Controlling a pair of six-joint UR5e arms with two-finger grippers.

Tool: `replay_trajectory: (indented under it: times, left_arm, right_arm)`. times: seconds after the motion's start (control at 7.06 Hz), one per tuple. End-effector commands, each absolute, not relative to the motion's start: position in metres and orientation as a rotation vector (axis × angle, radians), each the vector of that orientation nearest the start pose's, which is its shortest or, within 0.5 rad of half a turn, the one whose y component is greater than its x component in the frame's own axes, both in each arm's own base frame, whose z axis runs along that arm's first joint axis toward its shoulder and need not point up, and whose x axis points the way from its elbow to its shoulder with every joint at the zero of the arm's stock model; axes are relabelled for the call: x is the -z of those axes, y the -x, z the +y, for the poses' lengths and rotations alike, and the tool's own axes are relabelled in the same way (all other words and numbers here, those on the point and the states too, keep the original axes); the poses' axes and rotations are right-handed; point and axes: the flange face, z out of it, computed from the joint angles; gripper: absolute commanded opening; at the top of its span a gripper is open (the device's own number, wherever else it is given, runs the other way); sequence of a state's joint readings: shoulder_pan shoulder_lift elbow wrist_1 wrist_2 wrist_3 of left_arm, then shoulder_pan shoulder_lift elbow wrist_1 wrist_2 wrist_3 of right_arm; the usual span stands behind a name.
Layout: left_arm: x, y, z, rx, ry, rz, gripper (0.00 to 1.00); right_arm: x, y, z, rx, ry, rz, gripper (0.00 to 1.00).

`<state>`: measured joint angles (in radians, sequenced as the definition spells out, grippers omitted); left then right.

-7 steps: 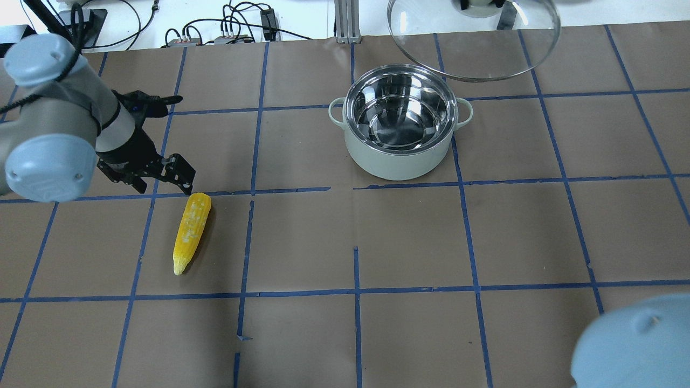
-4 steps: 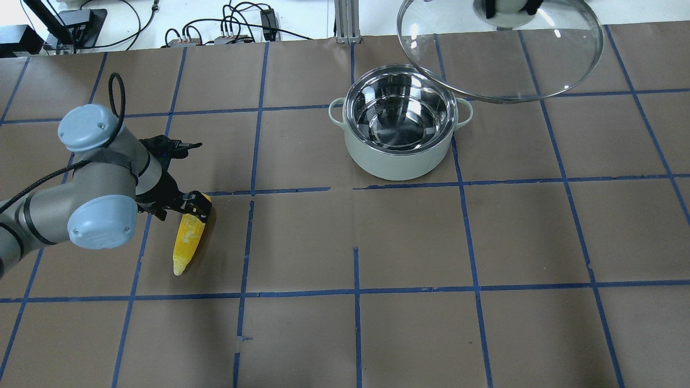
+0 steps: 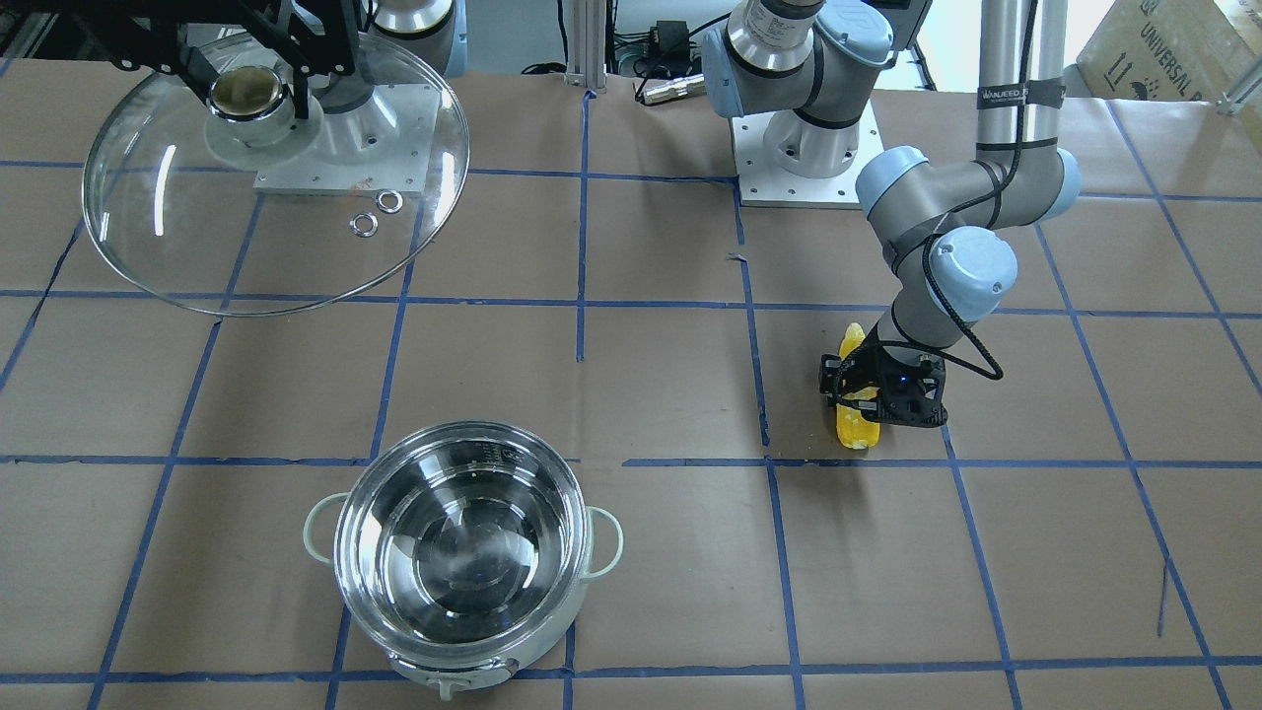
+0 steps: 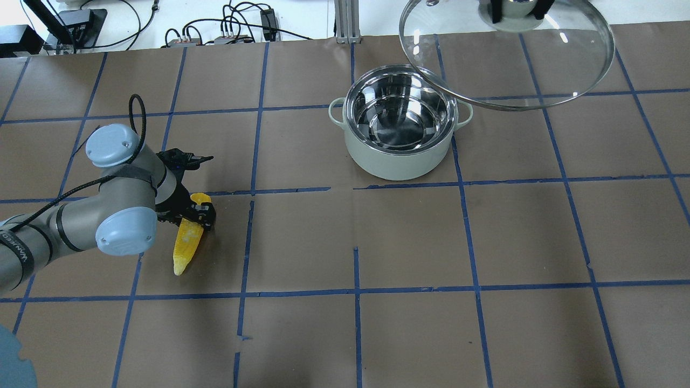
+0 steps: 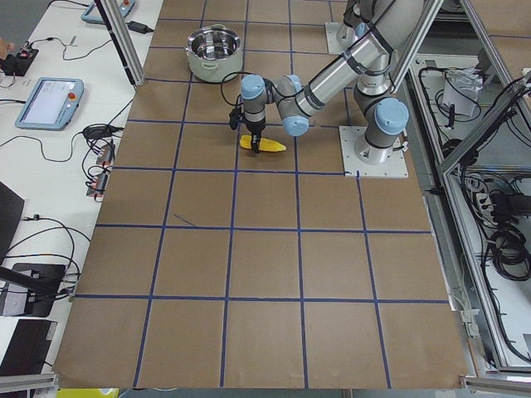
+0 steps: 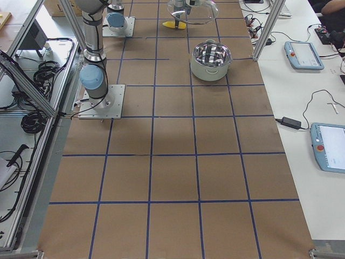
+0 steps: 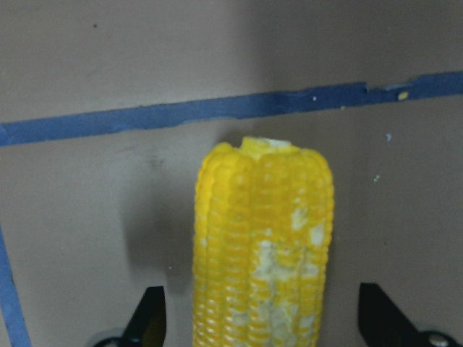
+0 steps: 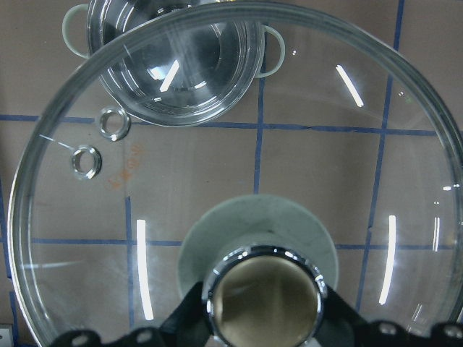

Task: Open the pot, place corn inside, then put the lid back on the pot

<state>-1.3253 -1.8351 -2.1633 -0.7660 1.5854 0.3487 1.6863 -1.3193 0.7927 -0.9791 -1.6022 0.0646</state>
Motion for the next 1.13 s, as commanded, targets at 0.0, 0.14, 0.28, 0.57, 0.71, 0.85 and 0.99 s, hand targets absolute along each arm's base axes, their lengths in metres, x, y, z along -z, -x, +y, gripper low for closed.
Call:
replay_trajectory:
  times: [0.0,0.14,0.28,0.57,0.71,0.85,0.99]
  left_arm:
    - [-0.185,0.017,-0.484,-0.041,-0.152,3.131,0.24]
    - [-0.201,0.022,-0.491,0.012,-0.13,3.127,0.23]
    - [-0.221,0.028,-0.505,0.041,-0.073,3.145,0.23]
    - [-0.291,0.079,-0.553,0.056,-0.136,3.159,0.23]
    - [-0.316,0.12,-0.573,0.063,-0.127,3.163,0.23]
    - [-0.338,0.162,-0.597,0.121,-0.154,3.163,0.23]
    - [-0.347,0.218,-0.612,0.132,-0.162,3.168,0.23]
  right_arm:
    - [-0.648,-0.19,-0.51,-0.094,0.1,3.163,0.17]
    - [-0.621,-0.172,-0.501,-0.066,0.05,3.165,0.18]
    - [-0.601,-0.137,-0.489,-0.082,-0.03,3.157,0.18]
    - [-0.561,-0.127,-0.484,-0.092,-0.06,3.156,0.18]
    - [-0.54,-0.126,-0.479,-0.106,-0.06,3.158,0.18]
    - [-0.536,-0.126,-0.47,-0.102,-0.062,3.161,0.18]
    - [-0.534,-0.126,-0.469,-0.099,-0.067,3.161,0.18]
